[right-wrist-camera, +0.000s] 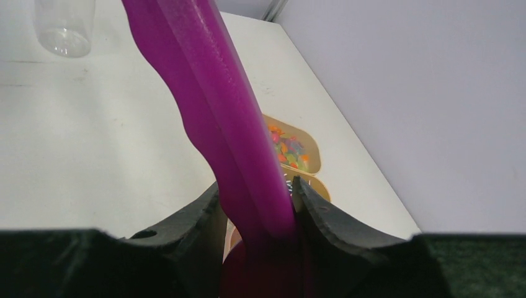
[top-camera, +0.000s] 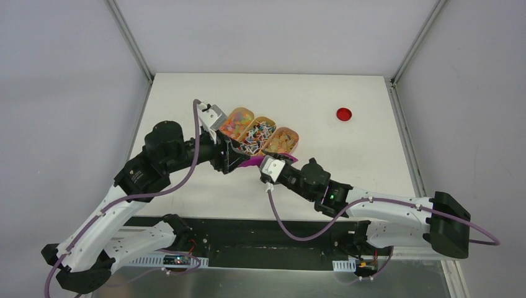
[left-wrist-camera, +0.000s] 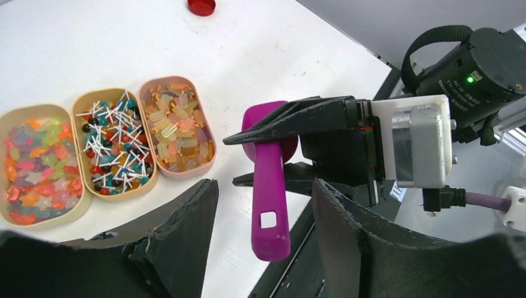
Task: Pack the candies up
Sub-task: Pick up the spatula from the center of the board.
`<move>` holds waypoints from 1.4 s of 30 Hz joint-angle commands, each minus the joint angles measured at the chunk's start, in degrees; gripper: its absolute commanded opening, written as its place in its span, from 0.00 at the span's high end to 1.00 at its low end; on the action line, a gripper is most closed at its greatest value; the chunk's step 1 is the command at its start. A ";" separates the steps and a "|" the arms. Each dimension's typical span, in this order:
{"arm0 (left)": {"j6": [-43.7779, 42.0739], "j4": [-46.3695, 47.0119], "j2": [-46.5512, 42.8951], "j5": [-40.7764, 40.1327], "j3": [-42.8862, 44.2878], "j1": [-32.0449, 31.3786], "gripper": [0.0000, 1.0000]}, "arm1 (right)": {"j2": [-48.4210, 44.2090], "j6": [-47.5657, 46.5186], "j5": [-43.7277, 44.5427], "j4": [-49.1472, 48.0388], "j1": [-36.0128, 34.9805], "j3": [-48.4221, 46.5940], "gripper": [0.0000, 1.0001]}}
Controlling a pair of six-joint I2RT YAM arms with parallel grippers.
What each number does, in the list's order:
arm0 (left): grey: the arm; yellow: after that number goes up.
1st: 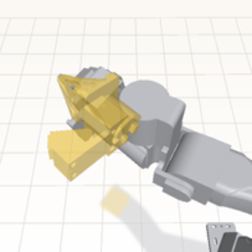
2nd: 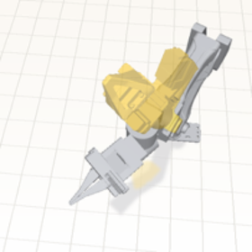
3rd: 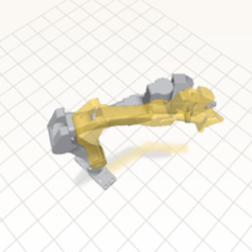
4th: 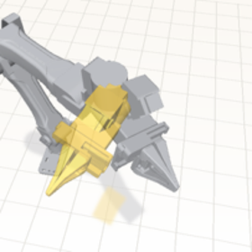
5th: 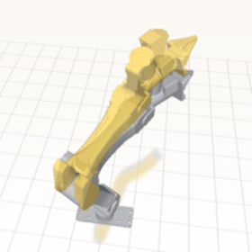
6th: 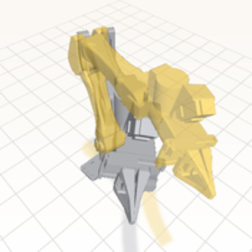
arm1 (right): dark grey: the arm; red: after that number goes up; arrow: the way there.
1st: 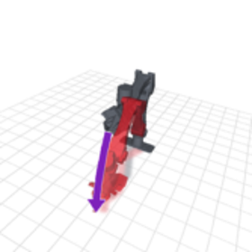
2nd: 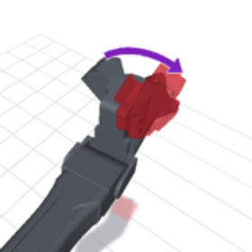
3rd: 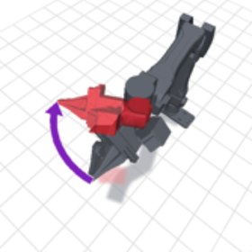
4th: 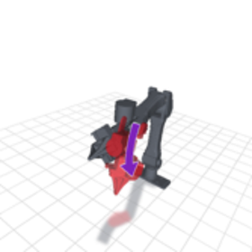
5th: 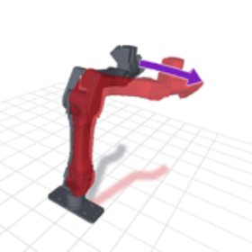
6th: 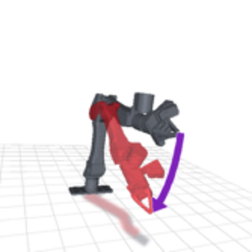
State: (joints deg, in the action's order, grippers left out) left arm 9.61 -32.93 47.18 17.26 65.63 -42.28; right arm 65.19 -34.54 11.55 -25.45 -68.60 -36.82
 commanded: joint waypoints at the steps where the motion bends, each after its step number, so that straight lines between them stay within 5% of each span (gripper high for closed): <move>1: 0.69 4.58 0.89 -1.79 -0.91 0.30 0.41 | -0.15 3.92 0.43 -9.95 -0.48 0.37 0.89; 10: 1.74 7.41 3.19 -0.27 -1.89 0.33 0.36 | 1.73 8.64 3.23 -15.50 -0.92 0.51 0.91; 23: 2.46 11.67 3.58 0.23 -5.75 0.28 0.50 | 3.89 10.42 6.28 -16.37 -1.68 -0.10 0.91; 31: 2.89 11.66 3.94 1.04 -6.69 0.33 0.49 | 3.95 10.64 8.17 -17.14 -1.70 0.21 0.91; 42: 2.74 12.65 4.03 2.85 -7.14 0.27 0.86 | 4.77 10.90 7.14 -17.17 -1.66 0.64 0.87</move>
State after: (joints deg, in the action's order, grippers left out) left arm 12.38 -23.90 51.57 19.16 59.07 -42.28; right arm 70.13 -24.88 19.29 -38.28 -69.91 -35.97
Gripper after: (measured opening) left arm 0.274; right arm 0.418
